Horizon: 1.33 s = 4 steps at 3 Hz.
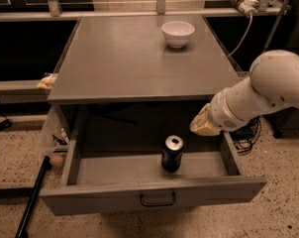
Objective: Pick pepsi can from top drawer and place on counter
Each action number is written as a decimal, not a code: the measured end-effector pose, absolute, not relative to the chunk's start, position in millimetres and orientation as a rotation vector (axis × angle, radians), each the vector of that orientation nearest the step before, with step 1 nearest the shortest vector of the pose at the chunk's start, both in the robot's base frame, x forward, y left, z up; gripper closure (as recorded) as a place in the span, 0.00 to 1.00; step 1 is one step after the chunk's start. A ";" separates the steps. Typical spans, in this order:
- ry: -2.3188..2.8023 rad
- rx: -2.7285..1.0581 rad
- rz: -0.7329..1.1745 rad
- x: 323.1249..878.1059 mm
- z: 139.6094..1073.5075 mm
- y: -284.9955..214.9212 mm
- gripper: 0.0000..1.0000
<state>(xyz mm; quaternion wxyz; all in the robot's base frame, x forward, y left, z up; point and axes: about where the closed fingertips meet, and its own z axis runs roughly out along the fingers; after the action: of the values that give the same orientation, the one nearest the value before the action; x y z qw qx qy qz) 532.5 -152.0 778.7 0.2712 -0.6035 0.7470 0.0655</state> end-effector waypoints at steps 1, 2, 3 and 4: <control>2.037 -1.612 0.190 524.6 762.8 -159.0 0.81; 2.051 -1.594 0.220 519.7 748.3 -162.8 0.58; 2.047 -1.577 0.259 519.6 737.9 -163.3 0.35; 2.024 -1.566 0.306 521.4 729.9 -157.4 0.12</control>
Offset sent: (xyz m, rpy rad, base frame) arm -0.0180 -0.0178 -0.0488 0.0447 0.0615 -0.0427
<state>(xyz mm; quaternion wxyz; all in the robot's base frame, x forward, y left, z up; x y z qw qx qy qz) 521.4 -157.4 729.9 0.2785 -0.5838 0.7541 0.1140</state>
